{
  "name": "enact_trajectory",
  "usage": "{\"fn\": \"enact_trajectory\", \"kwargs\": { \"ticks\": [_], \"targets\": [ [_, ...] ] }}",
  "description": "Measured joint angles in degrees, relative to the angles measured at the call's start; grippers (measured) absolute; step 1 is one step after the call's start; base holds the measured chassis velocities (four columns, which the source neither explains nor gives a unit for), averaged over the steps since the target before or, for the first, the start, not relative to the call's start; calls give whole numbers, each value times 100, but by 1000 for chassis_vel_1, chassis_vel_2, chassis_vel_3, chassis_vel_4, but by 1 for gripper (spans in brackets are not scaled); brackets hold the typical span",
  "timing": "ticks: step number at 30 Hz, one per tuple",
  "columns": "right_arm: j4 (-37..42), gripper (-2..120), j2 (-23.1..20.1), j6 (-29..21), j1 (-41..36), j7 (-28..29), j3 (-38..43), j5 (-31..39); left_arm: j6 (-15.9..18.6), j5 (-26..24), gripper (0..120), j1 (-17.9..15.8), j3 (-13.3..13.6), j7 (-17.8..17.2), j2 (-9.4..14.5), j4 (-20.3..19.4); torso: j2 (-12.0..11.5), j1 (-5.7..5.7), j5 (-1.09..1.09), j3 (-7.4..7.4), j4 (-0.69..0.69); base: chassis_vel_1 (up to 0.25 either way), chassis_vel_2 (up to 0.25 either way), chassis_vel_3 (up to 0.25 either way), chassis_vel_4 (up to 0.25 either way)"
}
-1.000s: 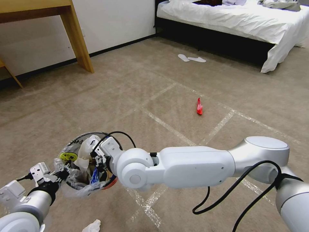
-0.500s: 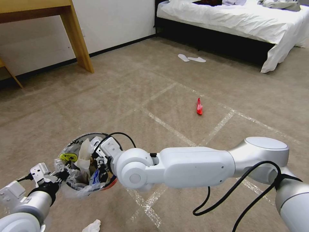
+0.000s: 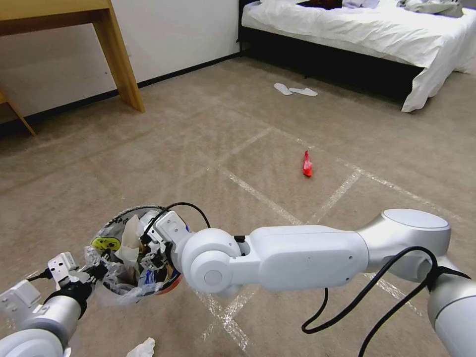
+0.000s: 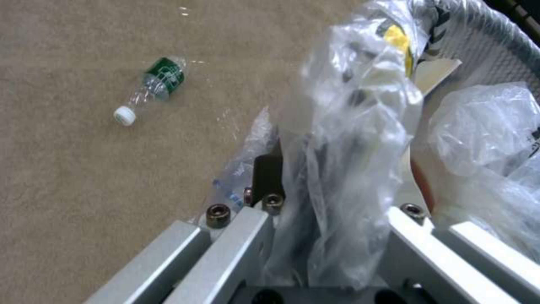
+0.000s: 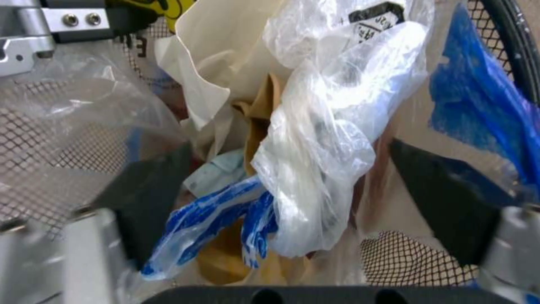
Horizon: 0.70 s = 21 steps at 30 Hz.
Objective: Pick up the trash bin and place the garbage on the floor into it.
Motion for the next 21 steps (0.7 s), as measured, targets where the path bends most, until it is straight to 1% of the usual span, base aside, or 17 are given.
{"fn": "enact_trajectory", "kwargs": {
  "ticks": [1,4,16,21],
  "targets": [
    [21,96,-2,0,11,18,1,7,0,0,1,5,0,0,-2,-2,0,0,0,0,0,0,0,0,0],
    [77,98,-10,-8,36,74,4,31,0,1,1,7,0,1,-3,-3,0,0,0,0,0,0,0,0,0],
    [336,99,-65,-29,107,120,234,91,0,33,1,-15,27,3,-45,22,0,0,0,1,0,0,0,0,0],
    [350,99,-3,35,102,-13,293,76,0,57,1,-9,30,15,-71,23,0,0,0,1,0,0,0,0,0]
  ]
}}
